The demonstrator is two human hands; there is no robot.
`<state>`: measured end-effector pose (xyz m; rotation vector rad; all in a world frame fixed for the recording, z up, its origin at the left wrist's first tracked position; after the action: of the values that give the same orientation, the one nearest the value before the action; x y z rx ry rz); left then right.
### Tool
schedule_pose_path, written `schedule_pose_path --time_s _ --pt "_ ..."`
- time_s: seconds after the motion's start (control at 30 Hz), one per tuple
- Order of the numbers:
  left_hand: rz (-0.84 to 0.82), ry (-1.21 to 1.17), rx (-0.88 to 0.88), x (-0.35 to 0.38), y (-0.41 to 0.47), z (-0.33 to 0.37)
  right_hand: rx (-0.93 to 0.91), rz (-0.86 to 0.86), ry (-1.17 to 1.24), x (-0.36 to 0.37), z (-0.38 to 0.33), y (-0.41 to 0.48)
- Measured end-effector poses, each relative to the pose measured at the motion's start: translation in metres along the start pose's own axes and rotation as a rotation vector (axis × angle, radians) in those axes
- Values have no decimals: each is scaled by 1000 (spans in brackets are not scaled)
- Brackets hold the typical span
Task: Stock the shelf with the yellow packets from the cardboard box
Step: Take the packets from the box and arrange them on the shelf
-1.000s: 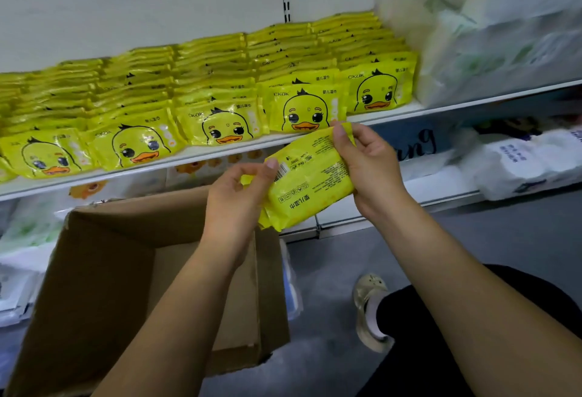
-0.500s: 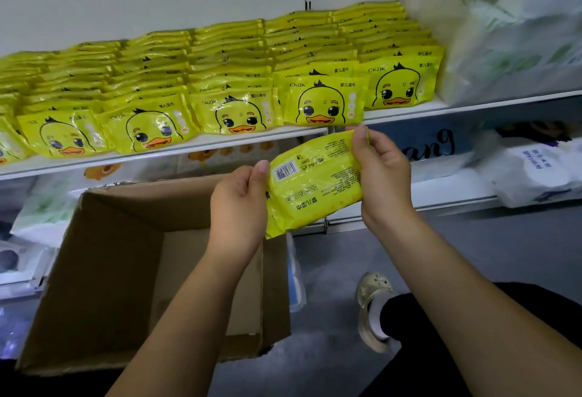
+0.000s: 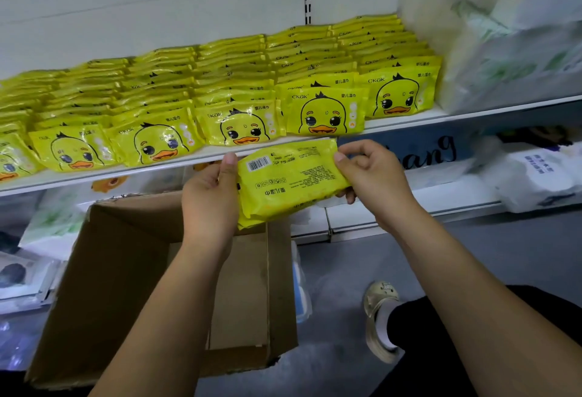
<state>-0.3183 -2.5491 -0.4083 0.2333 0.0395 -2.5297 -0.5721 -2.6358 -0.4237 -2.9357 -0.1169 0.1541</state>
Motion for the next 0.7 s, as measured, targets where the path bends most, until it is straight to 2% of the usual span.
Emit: schedule_pose_path --time_s 0.17,0.3,0.37,0.43,0.5,0.53,0.6,0.7 --pt "13 -157 -78 0 -18 -15 -43 135 160 7 1 6" --pt "81 -318 -260 9 -33 -36 4 192 191 18 6 7" --pt "115 -329 -329 4 -32 -46 31 107 225 28 3 7" --pt "132 -328 -338 -6 -26 -49 51 -96 304 42 -5 8" --pt "122 -326 -322 -13 -20 -46 10 -286 289 51 -16 6" --pt "116 -323 -315 -17 -18 -44 -34 -328 242 51 -20 4" --pt "108 -319 -318 -22 -14 -41 -148 -301 151 47 -30 2" --pt "97 -262 -285 -32 -13 -36 -330 -173 40 41 -43 -2"
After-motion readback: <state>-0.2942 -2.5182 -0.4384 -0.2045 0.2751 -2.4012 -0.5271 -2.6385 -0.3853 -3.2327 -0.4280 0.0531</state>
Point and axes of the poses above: each hand's wrist, its own y-axis towards the middle knuckle, its own x-axis out of the palm, z = x × y, the point moved 9 cm from there along y, towards the middle knuckle, and after that the axes turned 6 degrees about x, right-handed, at the moved point
